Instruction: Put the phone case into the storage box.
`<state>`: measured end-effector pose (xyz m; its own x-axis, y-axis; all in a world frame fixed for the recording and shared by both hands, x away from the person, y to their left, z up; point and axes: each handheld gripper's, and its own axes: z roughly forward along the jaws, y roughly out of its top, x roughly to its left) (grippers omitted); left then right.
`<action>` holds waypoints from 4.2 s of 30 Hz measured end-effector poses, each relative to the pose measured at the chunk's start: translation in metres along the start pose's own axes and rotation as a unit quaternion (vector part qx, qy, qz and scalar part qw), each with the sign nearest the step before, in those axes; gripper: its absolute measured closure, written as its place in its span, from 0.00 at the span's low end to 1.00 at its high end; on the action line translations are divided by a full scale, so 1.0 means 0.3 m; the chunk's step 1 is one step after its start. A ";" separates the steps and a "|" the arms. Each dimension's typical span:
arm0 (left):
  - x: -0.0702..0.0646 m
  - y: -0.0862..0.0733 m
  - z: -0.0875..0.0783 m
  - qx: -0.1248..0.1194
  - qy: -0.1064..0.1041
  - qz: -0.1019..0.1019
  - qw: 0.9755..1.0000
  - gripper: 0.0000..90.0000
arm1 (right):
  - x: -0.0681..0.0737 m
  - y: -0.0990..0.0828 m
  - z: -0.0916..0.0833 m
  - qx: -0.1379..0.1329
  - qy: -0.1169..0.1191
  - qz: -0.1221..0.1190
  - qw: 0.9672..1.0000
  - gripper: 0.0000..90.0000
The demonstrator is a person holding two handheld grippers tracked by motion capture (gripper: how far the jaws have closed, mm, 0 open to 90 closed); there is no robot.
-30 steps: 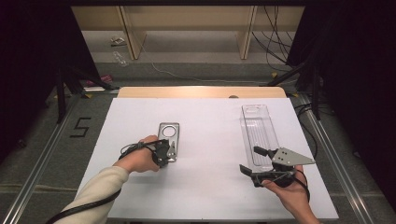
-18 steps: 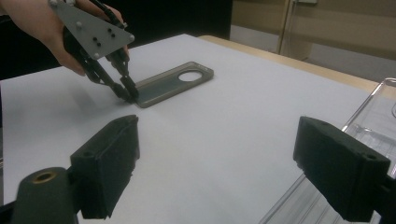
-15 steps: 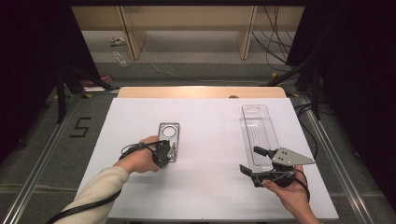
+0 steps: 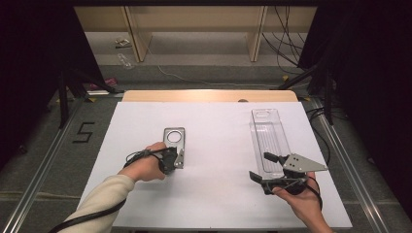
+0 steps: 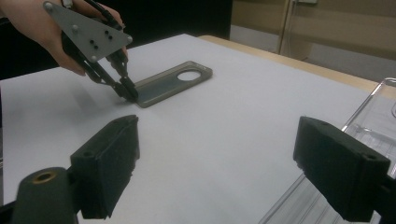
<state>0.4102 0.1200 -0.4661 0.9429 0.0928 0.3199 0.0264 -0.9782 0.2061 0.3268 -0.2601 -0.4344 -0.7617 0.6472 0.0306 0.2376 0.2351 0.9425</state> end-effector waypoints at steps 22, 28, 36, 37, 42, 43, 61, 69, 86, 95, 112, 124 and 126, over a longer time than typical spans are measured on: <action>-0.047 -0.017 -0.011 -0.016 0.039 0.035 0.999 0.98 | 0.000 -0.002 0.001 0.002 0.000 -0.001 1.000 0.17; -0.066 -0.025 -0.019 -0.028 0.047 0.035 0.998 0.98 | 0.000 -0.002 0.002 0.004 0.000 -0.001 1.000 0.17; -0.086 -0.030 -0.046 -0.042 0.063 0.032 0.997 0.98 | 0.000 -0.003 0.004 0.004 0.000 -0.002 1.000 0.17; -0.086 -0.030 -0.046 -0.042 0.063 0.032 0.997 0.98 | 0.000 -0.003 0.004 0.004 0.000 -0.002 1.000 0.17; -0.092 -0.015 -0.075 -0.051 0.072 0.035 0.995 0.98 | -0.001 -0.003 0.004 0.004 0.001 -0.002 1.000 0.17; -0.094 -0.012 -0.079 -0.053 0.073 0.036 0.995 0.98 | -0.001 -0.003 0.004 0.004 0.001 -0.003 1.000 0.17; -0.120 0.029 -0.129 -0.073 0.079 0.045 0.993 0.98 | -0.002 -0.002 0.003 0.002 0.001 -0.002 1.000 0.17; -0.127 0.040 -0.143 -0.076 0.085 0.051 0.992 0.98 | -0.002 -0.002 0.004 0.002 0.001 -0.001 1.000 0.17; -0.141 0.067 -0.164 -0.086 0.084 0.063 0.991 0.98 | -0.002 -0.001 0.004 0.002 -0.001 -0.001 1.000 0.17; -0.149 0.079 -0.175 -0.091 0.085 0.065 0.990 0.98 | -0.002 -0.001 0.004 0.002 0.000 -0.002 1.000 0.17; -0.166 0.103 -0.182 -0.097 0.084 0.078 0.989 0.98 | -0.001 -0.001 0.005 0.002 0.000 -0.001 1.000 0.17; -0.173 0.114 -0.184 -0.100 0.082 0.084 0.988 0.98 | -0.001 -0.001 0.005 0.002 -0.001 -0.001 1.000 0.17; -0.175 0.115 -0.185 -0.100 0.083 0.085 0.988 0.98 | -0.001 -0.001 0.005 0.001 -0.001 -0.001 1.000 0.17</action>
<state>0.3432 0.0917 -0.4244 0.8600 -0.0231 0.5098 -0.2089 -0.9274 0.3104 0.3280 -0.2592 -0.4351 -0.7616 0.6475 0.0274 0.2372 0.2391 0.9416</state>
